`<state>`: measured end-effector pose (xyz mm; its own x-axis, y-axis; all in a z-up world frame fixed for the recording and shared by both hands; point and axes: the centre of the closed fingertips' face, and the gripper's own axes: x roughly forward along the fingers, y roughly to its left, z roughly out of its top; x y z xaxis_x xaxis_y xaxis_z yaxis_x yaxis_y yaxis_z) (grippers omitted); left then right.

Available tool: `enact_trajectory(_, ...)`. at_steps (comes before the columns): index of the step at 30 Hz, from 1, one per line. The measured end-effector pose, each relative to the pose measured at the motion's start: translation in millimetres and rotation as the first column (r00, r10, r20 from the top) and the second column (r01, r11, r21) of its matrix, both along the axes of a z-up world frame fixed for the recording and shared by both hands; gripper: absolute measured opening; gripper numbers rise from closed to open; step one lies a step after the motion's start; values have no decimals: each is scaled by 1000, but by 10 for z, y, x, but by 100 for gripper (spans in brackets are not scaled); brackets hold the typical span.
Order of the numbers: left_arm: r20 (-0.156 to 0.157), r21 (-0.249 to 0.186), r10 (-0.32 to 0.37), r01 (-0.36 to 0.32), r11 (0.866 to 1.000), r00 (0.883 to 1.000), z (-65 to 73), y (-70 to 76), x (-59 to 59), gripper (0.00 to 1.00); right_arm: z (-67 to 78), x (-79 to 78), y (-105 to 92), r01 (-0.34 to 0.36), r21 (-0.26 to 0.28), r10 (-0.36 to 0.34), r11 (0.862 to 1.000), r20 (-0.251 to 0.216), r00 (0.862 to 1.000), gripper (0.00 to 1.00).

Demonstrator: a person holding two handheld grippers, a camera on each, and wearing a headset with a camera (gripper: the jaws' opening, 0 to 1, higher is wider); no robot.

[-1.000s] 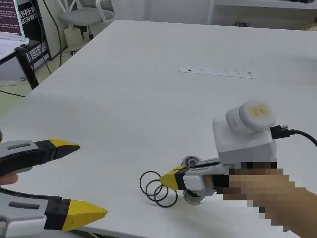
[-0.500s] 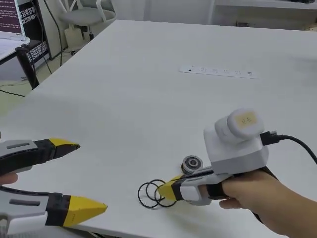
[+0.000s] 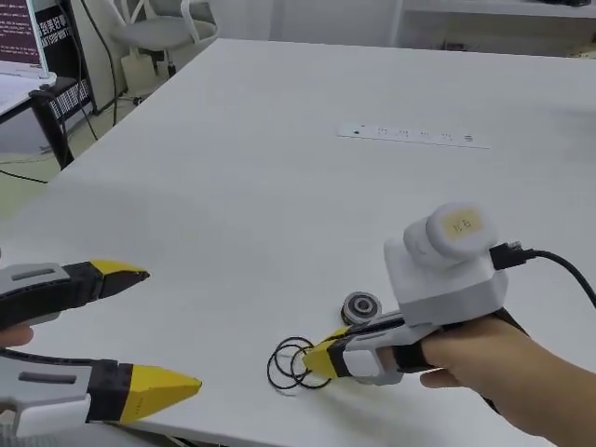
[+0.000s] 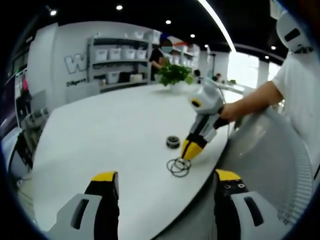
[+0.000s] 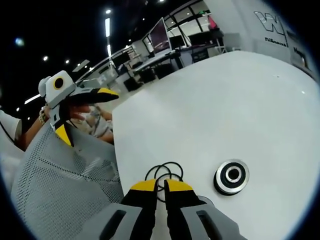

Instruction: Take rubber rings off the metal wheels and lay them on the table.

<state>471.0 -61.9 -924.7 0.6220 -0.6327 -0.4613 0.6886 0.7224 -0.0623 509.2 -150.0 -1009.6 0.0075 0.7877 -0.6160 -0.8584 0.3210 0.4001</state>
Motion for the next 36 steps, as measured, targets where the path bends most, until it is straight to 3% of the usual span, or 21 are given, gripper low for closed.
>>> enact_trajectory(9, 10, 0, 11, -11, 1000, 1000, 10, 21, 12, 78, 117, 112, -34, 32, 33, -33, 999, 22, 999, 4)
enact_trajectory(18, 8, -7, 9, -9, 1000, 1000, 18, 10, 10, 80, 394, 306, -74, 43, 116, -57, 992, 126, 990, 10)
enact_trajectory(23, 17, -4, 9, -9, 1000, 1000, 25, 18, 16, 80, 582, 453, -137, 72, 187, -105, 980, 170, 980, 14)
enact_trajectory(27, 22, 13, -6, 5, 1000, 1000, 18, 13, 14, 80, 662, 541, -219, 96, 215, -139, 972, 196, 971, 15)
enact_trajectory(30, 24, 10, -8, 8, 1000, 1000, 34, -4, 13, 81, 690, 582, -273, 109, 224, -157, 968, 210, 965, 16)
enact_trajectory(36, 60, -10, -24, 24, 1000, 998, 188, -95, 37, 82, 671, 706, -399, 165, 228, -214, 960, 209, 954, 18)
